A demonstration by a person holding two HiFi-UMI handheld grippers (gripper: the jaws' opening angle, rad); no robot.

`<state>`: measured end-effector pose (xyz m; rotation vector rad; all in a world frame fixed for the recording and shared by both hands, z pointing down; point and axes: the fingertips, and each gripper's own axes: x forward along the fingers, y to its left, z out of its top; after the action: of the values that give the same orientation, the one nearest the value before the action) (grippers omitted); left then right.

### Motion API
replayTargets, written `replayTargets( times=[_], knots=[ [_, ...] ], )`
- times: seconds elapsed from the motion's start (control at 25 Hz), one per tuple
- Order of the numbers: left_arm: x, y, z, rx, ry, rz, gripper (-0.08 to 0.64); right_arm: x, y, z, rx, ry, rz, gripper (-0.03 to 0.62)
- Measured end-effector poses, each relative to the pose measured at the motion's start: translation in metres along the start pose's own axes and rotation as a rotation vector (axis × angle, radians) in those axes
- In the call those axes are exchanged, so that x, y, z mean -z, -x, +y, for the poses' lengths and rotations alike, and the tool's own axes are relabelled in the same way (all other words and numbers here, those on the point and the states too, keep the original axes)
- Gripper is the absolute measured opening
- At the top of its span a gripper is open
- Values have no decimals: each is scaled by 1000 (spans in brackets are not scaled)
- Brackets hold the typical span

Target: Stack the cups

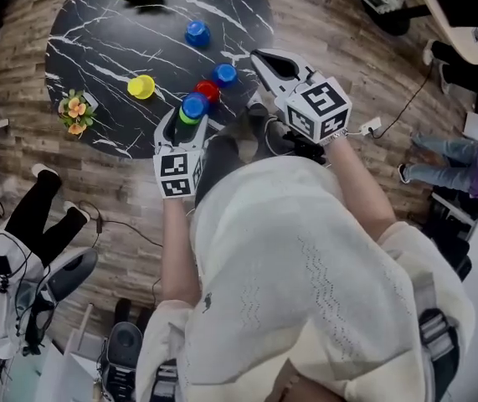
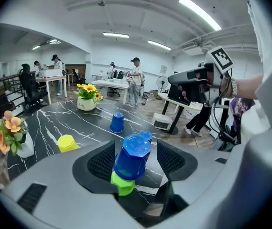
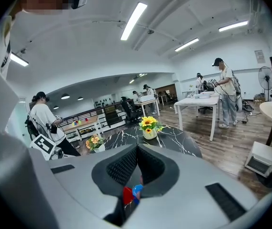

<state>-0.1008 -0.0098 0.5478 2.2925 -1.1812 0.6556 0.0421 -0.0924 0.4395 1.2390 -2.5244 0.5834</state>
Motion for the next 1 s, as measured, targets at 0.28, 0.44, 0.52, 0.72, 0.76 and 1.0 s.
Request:
replayTargets(
  times=[0.28, 0.44, 0.52, 0.72, 0.76, 1.0],
  knots=[
    [-43, 20, 15, -93, 70, -153, 190, -6, -10, -4, -30, 14, 5, 9],
    [-69, 36, 36, -217, 92, -248, 34, -12, -21, -7, -53, 25, 11, 9],
    [-79, 40, 41, -256, 105, -274, 23, -14, -25, -11, -65, 38, 19, 9],
    [-95, 39, 47, -295, 109, -297, 21, -19, -40, -25, -89, 71, 47, 9],
    [-97, 39, 48, -300, 108, -298, 21, -20, -45, -28, -93, 76, 53, 9],
    [-112, 30, 48, -338, 122, -307, 21, -21, -72, -57, -111, 101, 106, 9]
  ],
)
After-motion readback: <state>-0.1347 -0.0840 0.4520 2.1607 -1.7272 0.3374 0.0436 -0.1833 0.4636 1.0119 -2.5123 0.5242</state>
